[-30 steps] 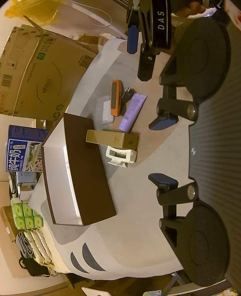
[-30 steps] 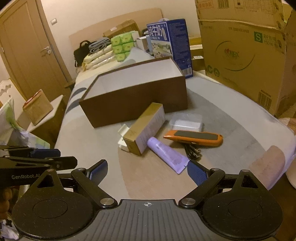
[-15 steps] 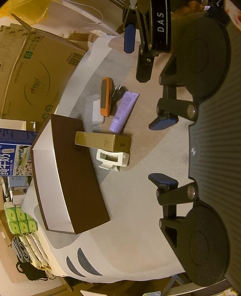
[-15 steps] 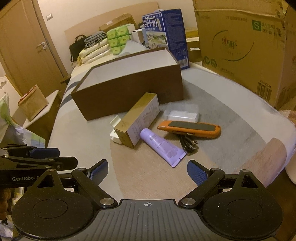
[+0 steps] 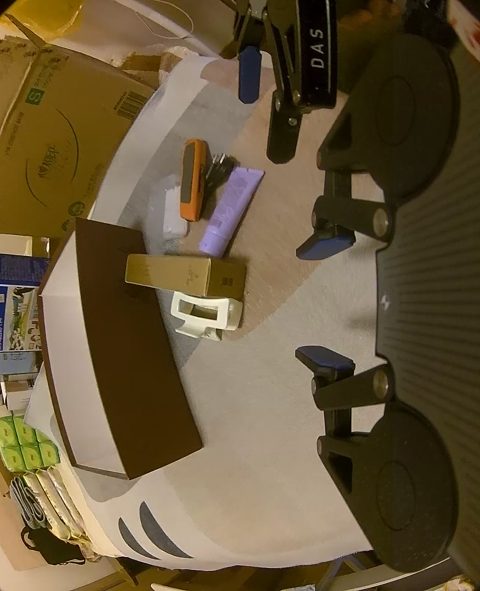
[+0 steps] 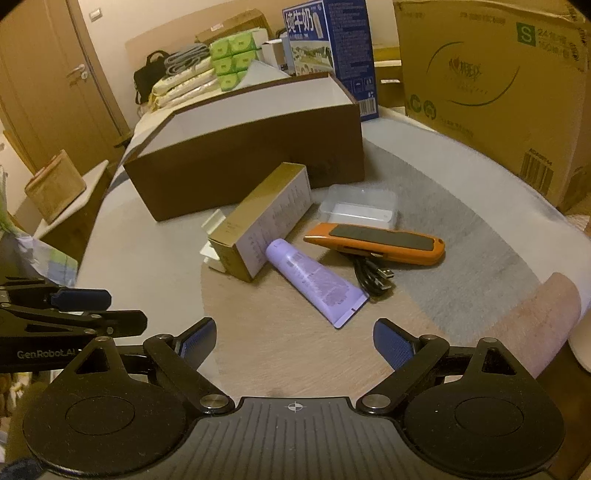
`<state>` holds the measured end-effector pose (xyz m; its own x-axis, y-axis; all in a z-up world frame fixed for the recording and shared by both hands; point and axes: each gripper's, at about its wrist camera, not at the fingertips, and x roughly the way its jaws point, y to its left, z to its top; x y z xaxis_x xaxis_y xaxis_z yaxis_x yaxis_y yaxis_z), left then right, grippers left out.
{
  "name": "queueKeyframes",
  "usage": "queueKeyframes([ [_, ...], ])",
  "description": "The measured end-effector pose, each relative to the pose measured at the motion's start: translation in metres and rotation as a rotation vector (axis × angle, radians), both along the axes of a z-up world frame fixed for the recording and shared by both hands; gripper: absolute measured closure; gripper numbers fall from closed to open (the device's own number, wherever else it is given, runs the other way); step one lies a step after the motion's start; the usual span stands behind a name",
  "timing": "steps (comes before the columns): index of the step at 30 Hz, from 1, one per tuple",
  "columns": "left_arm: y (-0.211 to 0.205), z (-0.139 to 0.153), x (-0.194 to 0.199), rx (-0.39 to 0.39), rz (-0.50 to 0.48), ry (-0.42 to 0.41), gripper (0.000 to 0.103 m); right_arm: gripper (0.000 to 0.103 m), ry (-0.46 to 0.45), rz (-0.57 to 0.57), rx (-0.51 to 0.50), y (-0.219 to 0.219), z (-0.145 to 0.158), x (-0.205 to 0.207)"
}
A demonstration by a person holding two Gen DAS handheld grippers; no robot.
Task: Organize rigid objects
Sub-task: 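Reach the left tool to the white clip while the right tool reaches the lavender tube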
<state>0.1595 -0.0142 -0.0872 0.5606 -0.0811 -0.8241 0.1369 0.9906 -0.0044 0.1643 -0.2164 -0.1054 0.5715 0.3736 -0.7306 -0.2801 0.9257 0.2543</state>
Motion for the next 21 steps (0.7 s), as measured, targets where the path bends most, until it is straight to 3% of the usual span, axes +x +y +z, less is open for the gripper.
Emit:
queueKeyframes([
  [6, 0.008, -0.018, 0.012, 0.009, 0.014, 0.012, 0.056, 0.015, -0.017, 0.023, -0.030, 0.006, -0.014, 0.011],
  [11, 0.010, -0.029, 0.026, 0.010, 0.003, 0.000, 0.056, 0.029, -0.029, 0.055, -0.059, 0.014, -0.026, 0.026],
  [21, 0.006, -0.052, 0.061, 0.031, -0.036, -0.065, 0.056, 0.038, -0.068, 0.101, -0.121, 0.025, -0.046, 0.060],
])
